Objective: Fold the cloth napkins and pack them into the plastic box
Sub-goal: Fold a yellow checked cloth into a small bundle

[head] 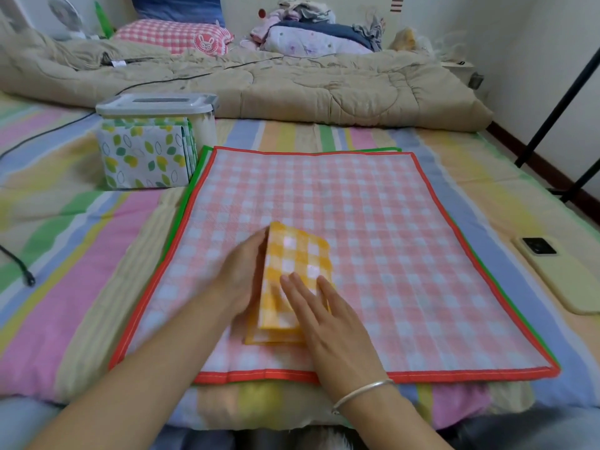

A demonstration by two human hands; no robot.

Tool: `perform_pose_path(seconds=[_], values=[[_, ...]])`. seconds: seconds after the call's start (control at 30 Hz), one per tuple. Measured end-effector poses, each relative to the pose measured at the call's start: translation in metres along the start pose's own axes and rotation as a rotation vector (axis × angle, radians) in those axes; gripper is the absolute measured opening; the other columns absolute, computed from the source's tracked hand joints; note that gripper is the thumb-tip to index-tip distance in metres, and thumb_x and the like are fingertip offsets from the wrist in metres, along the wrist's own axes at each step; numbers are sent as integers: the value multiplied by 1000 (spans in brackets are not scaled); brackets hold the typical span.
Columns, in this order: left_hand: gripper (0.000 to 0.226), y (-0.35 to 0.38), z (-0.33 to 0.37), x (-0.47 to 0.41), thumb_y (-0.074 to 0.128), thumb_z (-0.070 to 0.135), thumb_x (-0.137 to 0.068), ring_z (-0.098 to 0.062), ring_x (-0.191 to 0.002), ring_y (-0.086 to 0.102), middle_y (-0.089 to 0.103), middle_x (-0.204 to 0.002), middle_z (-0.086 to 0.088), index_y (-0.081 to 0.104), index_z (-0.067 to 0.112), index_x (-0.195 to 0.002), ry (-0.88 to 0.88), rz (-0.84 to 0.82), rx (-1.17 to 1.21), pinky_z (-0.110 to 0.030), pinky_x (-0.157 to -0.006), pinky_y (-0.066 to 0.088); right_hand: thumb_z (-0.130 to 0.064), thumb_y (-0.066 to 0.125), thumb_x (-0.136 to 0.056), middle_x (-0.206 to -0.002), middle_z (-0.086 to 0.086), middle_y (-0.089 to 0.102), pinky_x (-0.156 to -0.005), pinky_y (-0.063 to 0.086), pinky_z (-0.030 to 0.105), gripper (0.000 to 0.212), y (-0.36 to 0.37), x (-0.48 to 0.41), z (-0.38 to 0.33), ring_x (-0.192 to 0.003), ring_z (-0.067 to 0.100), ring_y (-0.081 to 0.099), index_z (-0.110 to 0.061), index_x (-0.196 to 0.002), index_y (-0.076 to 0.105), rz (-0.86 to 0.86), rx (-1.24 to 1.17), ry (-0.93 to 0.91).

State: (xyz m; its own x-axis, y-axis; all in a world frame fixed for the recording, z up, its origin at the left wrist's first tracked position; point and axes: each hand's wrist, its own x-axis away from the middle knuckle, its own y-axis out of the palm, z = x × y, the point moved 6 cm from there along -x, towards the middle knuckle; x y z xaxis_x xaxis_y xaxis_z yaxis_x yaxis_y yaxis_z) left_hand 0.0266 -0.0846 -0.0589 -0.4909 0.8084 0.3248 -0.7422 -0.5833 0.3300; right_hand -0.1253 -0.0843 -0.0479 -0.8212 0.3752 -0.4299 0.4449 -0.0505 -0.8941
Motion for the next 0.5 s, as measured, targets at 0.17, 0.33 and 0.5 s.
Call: perform_pose_path(seconds=[0.17, 0.33, 0.5], values=[[44, -19, 40, 9, 38, 21, -108, -6, -140, 37, 40, -153, 10, 39, 26, -151, 376, 230, -482, -25, -112, 30, -22, 30, -87, -134, 1, 61, -83, 56, 41, 54, 15, -1, -5, -110, 40, 62, -23, -141, 36, -118, 134, -78], [41, -37, 42, 8, 57, 31, -99, -21, -115, 60, 60, -133, 0, 51, 23, -138, 317, 433, -1197, -34, -92, 48, -29, 28, -85, -134, 4, 61, -84, 54, 46, 57, 24, -4, -9, -110, 43, 61, -23, -141, 35, -204, 177, -122], [37, -44, 36, 6, 74, 34, -88, -15, -101, 63, 69, -113, 6, 64, 22, -121, 291, 442, -1156, -28, -85, 45, -38, 42, -81, -135, 5, 59, -86, 54, 47, 65, 28, -6, -10, -111, 42, 60, -25, -143, 31, -308, 202, -186]])
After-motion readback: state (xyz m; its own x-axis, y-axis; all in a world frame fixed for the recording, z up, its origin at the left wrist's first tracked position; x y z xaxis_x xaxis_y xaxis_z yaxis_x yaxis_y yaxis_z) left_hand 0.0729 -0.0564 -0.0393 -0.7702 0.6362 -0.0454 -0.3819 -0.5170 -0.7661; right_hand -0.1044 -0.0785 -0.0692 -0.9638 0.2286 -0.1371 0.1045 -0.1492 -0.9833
